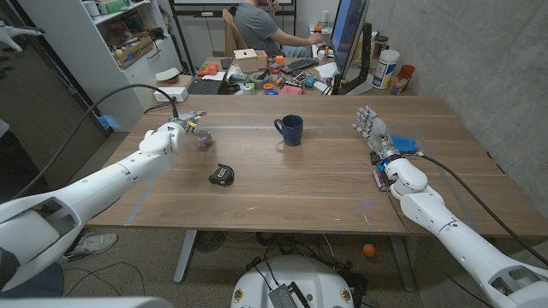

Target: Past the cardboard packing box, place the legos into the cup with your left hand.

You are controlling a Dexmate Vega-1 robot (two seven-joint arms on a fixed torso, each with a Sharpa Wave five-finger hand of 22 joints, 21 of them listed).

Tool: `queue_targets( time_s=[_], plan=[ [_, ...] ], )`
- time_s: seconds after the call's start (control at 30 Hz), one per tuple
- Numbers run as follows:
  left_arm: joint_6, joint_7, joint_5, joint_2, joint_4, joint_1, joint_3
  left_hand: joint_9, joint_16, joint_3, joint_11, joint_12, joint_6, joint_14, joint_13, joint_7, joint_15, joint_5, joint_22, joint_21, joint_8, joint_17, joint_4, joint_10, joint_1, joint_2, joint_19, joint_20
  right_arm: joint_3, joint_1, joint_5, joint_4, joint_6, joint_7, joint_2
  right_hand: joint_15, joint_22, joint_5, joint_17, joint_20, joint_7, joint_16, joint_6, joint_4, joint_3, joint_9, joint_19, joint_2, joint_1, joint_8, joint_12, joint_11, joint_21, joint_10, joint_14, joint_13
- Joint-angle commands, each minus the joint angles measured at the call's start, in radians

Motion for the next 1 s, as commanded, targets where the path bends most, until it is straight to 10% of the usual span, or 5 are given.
queue_targets(
  time_s=[0.03, 0.3, 1.0],
  plan=[
    [-0.032, -0.013, -0.007, -0.036, 0.07, -0.038, 0.046, 0.004, 0.0, -0.006, 0.004, 0.008, 0.003, 0.007, 0.002, 0.0, 0.001, 0.004, 0.004, -0.003, 0.009, 0.003, 0.002, 0.001, 0.013, 0.002, 0.008, 0.001, -0.003, 0.016, -0.003, 0.027, 0.013, 0.01, 0.012, 0.003, 0.003, 0.005, 0.004, 0.003, -0.01, 0.003, 0.002, 0.002, -0.006, 0.003, 0.002, 0.001, -0.008, 0.008, 0.006, -0.003, 0.009, 0.007, 0.011, 0.002],
    [-0.05, 0.014, -0.022, -0.063, 0.101, -0.043, 0.056, 0.004, -0.001, -0.014, 0.003, 0.008, 0.005, 0.013, 0.003, 0.0, 0.0, 0.005, 0.003, 0.006, 0.01, 0.002, 0.0, 0.001, 0.029, 0.008, 0.05, -0.013, -0.004, 0.026, -0.001, 0.046, 0.02, 0.019, 0.018, 0.008, 0.003, 0.006, 0.003, 0.003, -0.009, 0.004, 0.005, 0.003, -0.007, 0.003, 0.002, 0.0, -0.009, 0.009, 0.007, -0.005, 0.009, 0.009, 0.013, 0.002],
    [-0.015, 0.108, -0.021, -0.098, 0.119, -0.042, 0.072, 0.002, 0.028, -0.045, -0.012, 0.033, 0.114, 0.237, 0.001, 0.002, -0.126, -0.037, -0.005, 0.08, 0.032, 0.003, -0.03, 0.129, 0.424, 0.111, 0.49, -0.261, -0.002, 0.052, 0.004, 0.084, 0.033, 0.038, 0.025, 0.015, 0.003, 0.008, 0.004, 0.007, -0.009, 0.008, 0.013, 0.006, -0.012, 0.004, 0.005, -0.003, -0.016, 0.011, 0.009, -0.001, 0.009, 0.019, 0.029, 0.003]
  ],
)
